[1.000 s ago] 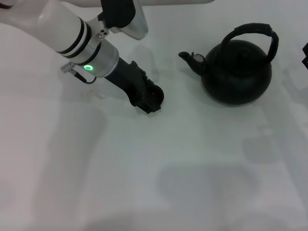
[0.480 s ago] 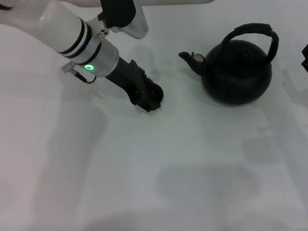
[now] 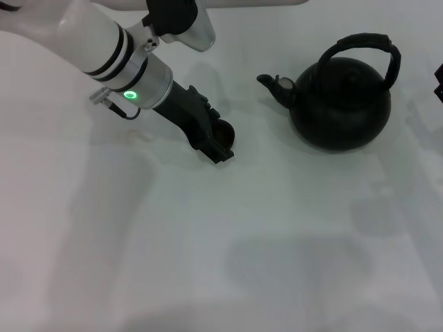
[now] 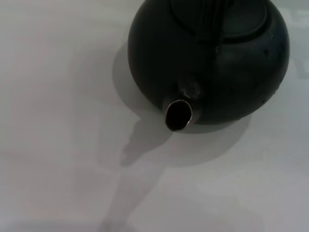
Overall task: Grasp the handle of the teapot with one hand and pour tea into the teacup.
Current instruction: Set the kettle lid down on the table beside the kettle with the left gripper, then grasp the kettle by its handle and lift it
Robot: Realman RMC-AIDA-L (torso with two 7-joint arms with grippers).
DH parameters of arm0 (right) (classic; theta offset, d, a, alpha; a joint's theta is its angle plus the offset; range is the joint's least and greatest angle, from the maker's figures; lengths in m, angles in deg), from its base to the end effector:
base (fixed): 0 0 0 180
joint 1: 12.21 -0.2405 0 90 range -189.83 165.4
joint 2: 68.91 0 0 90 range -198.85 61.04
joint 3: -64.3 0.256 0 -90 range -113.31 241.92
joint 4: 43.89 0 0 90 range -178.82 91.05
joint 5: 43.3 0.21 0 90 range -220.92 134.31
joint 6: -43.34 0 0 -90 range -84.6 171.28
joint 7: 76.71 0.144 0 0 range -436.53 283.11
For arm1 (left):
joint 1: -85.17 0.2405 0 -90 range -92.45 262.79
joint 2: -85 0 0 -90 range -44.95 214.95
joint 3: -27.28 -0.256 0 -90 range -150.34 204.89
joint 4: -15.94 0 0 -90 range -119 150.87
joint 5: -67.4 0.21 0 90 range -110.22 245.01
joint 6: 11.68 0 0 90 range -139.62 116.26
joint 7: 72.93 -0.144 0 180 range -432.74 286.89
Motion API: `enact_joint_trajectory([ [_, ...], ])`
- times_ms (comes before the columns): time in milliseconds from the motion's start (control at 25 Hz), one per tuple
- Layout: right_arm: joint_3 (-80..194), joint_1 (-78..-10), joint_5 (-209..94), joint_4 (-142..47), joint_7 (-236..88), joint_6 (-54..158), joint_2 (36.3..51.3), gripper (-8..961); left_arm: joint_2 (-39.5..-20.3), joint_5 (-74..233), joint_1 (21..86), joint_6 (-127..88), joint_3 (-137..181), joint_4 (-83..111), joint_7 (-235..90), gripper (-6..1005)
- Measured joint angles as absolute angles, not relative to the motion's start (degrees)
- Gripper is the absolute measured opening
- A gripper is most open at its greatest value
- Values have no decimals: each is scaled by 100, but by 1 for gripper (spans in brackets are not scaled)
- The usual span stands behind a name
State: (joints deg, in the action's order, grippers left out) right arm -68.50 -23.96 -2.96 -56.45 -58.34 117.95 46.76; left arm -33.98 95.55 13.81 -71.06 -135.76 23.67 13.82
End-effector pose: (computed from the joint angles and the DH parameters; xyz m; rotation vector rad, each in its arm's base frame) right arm 0.3661 0.2564 -0.0023 -1.6143 0.6438 0.7834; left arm -0.1748 0.4071 -0.1003 -2.9923 -0.3250 0.3337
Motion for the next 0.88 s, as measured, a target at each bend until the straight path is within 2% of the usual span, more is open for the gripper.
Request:
enact_joint_trajectory([
  [120, -6845, -2393, -296, -5645, -5834, 11795, 4675, 864, -3390, 9539, 1369, -7113, -13576, 2373, 1397, 883],
  [480, -6825, -2381, -296, -5645, -5834, 11796, 4675, 863, -3366, 9065, 1398, -7124, -13567, 2482, 1345, 883],
  [880, -6819, -2400, -296, -5641, -5834, 11811, 4676, 863, -3355, 7752, 1899, -7293, -13568, 2837, 495, 884],
])
